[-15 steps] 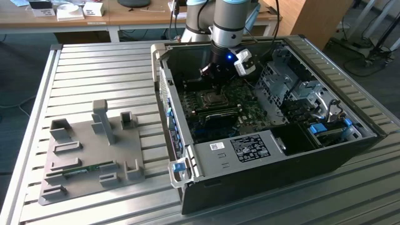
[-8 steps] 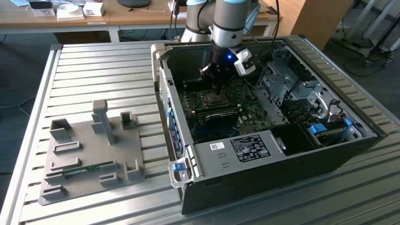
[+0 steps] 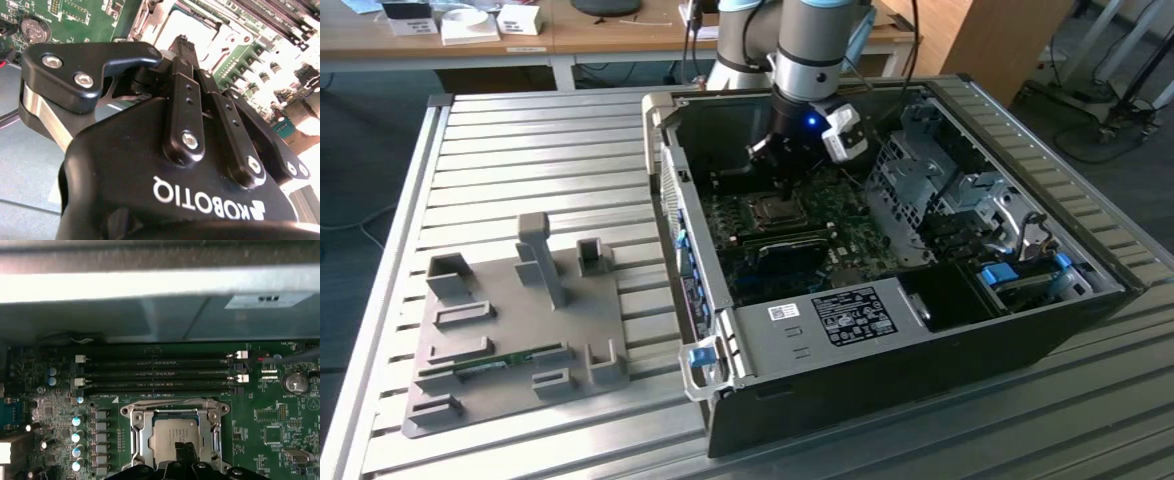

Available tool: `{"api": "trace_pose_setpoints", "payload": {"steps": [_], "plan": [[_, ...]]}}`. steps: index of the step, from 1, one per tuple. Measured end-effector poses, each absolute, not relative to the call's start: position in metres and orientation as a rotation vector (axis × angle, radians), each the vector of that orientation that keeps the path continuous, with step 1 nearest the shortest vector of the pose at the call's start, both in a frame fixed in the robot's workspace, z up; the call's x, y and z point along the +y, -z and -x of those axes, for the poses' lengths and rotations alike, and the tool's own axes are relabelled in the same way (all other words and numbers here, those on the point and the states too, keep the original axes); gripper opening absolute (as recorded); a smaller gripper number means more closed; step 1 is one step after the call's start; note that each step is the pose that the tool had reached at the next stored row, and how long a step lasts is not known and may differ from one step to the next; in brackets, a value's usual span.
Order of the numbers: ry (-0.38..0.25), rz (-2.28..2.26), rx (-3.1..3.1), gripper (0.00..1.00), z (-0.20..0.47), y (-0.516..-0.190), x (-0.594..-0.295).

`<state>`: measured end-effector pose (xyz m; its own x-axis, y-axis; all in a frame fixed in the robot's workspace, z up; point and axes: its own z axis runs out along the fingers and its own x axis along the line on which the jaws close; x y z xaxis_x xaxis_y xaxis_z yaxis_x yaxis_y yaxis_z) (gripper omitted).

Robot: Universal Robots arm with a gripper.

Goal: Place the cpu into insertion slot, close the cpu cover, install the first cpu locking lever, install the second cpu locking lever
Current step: 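Install the first cpu locking lever, then install the second cpu locking lever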

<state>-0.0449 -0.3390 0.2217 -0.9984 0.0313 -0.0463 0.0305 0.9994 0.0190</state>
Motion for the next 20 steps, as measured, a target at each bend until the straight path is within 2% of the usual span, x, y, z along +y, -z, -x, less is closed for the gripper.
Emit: {"api": "trace_pose_setpoints", "payload": {"steps": [20], "plan": [[-0.035, -0.044, 3.091, 0.11, 0.0497, -0.2273, -0.3426]]}}
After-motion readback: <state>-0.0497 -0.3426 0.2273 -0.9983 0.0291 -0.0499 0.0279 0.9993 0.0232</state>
